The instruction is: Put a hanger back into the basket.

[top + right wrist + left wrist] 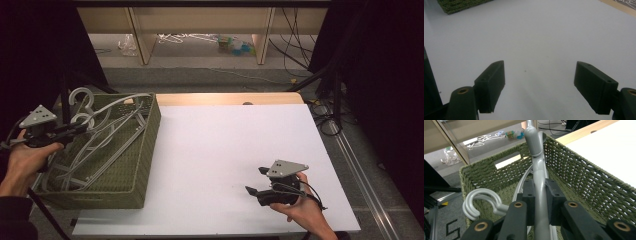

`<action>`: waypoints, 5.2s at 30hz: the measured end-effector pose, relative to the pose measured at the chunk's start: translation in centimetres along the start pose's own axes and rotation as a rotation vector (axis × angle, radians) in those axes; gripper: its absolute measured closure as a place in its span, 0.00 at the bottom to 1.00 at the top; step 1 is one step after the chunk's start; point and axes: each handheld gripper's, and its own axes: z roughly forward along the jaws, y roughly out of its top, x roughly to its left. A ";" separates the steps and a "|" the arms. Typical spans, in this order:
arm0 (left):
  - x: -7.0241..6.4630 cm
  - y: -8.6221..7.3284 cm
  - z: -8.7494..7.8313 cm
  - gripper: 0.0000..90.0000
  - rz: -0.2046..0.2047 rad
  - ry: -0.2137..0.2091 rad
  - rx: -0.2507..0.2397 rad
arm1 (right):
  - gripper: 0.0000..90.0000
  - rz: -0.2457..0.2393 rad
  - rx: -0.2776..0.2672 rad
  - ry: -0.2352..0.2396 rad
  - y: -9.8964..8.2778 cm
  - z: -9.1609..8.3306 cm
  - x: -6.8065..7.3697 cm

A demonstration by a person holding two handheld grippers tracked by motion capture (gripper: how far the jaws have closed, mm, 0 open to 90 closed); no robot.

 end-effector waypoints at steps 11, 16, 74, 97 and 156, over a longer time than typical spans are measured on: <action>0.4 -2.3 1.4 0.88 -0.041 -0.032 0.037 | 0.29 0.000 0.010 0.008 0.0 0.2 0.1; 0.5 -2.9 2.6 0.88 -0.007 -0.029 0.148 | 0.29 0.001 0.008 0.000 -0.1 0.1 -0.1; -5.4 -1.7 1.4 0.35 -0.263 0.077 -0.092 | 0.29 0.027 0.018 0.005 -0.4 0.5 -0.2; -16.8 -0.5 1.5 0.21 -0.096 -0.122 -0.197 | 0.26 0.065 -0.026 0.004 -0.5 0.7 -0.4; -24.2 -5.1 3.6 0.19 -0.007 -0.271 -0.251 | 0.18 0.141 -0.195 0.017 -2.7 -1.2 2.4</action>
